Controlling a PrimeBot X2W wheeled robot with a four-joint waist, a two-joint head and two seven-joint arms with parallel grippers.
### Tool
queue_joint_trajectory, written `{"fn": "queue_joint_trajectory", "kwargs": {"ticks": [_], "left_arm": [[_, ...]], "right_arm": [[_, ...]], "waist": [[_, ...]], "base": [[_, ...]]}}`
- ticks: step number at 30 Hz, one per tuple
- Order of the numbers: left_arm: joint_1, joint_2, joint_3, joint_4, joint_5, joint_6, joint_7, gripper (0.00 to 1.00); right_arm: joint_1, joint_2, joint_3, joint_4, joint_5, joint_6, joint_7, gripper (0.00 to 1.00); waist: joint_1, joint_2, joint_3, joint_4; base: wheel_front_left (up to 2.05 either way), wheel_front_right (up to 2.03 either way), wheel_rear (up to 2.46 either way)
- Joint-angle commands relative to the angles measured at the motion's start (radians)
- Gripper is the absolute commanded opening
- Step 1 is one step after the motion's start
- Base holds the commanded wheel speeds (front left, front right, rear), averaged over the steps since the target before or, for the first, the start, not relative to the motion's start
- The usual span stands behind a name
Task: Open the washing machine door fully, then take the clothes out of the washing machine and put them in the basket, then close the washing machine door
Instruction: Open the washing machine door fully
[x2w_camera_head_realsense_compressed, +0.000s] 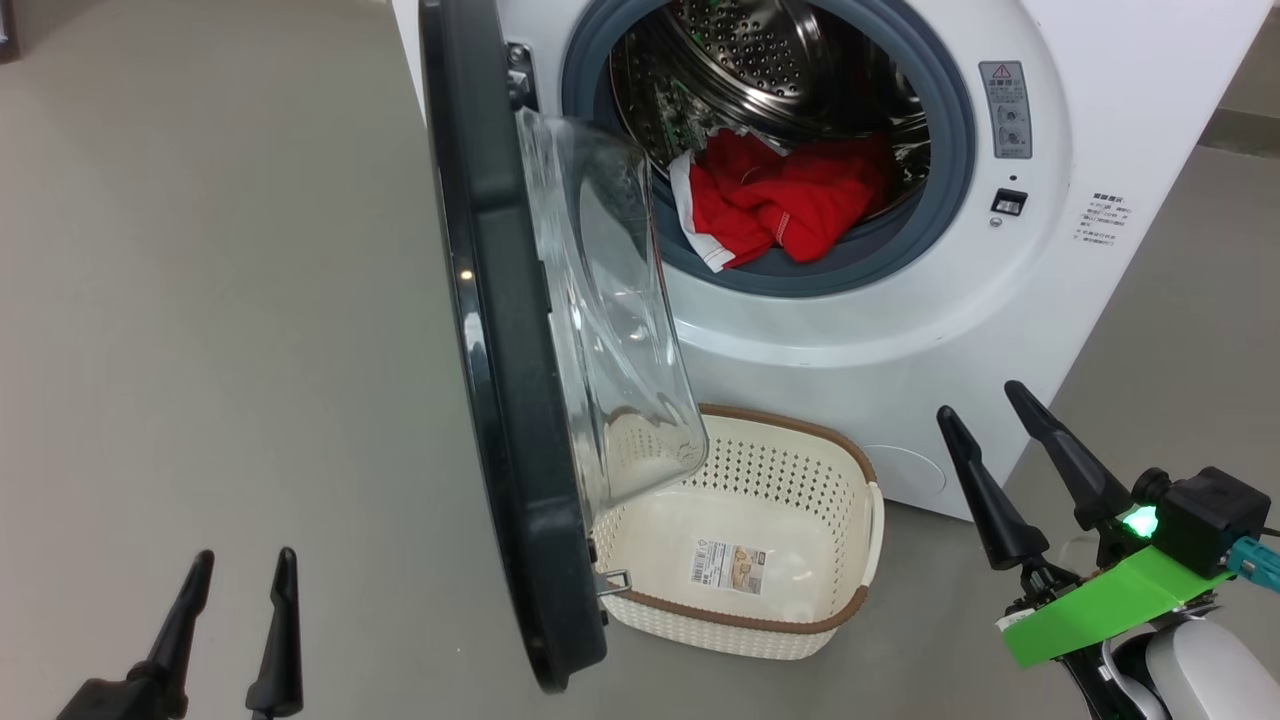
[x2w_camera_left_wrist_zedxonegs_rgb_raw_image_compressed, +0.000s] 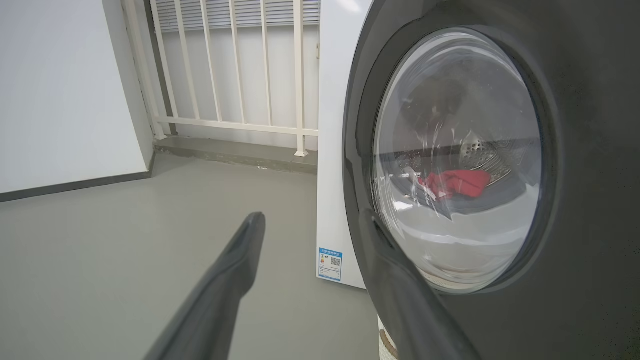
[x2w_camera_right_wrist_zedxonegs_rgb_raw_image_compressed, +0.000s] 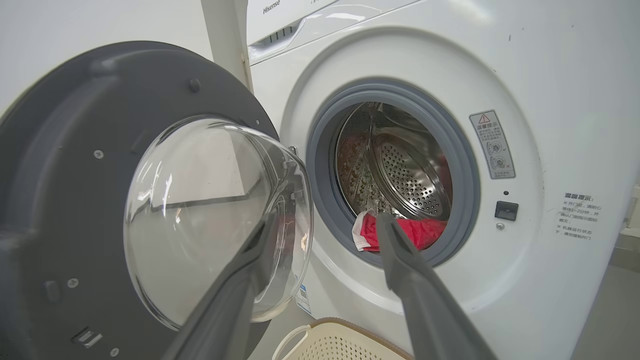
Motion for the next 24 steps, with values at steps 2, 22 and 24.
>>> {"fn": "queue_joint_trajectory", "kwargs": {"ticks": [2, 22, 24], "left_arm": [[-0.041, 0.016, 0.036, -0.023, -0.005, -0.003, -0.008, 1.0], [-0.046, 0.022, 0.033, -0.024, -0.004, -0.003, -0.008, 1.0], [-0.046, 0.023, 0.033, -0.024, -0.005, -0.003, -0.008, 1.0]], "right_arm": [[0.008, -0.016, 0.015, -0.017, -0.021, 0.002, -0.007, 1.0], [0.005, -0.022, 0.017, 0.01, -0.021, 0.002, -0.007, 1.0], [0.005, -0.022, 0.016, 0.012, -0.022, 0.002, -0.007, 1.0]], "waist": [[0.0, 0.0, 0.001, 0.001], [0.0, 0.0, 0.006, 0.009], [0.0, 0.0, 0.006, 0.008]], "base": [[0.0, 0.0, 0.0], [0.0, 0.0, 0.0], [0.0, 0.0, 0.0]]}}
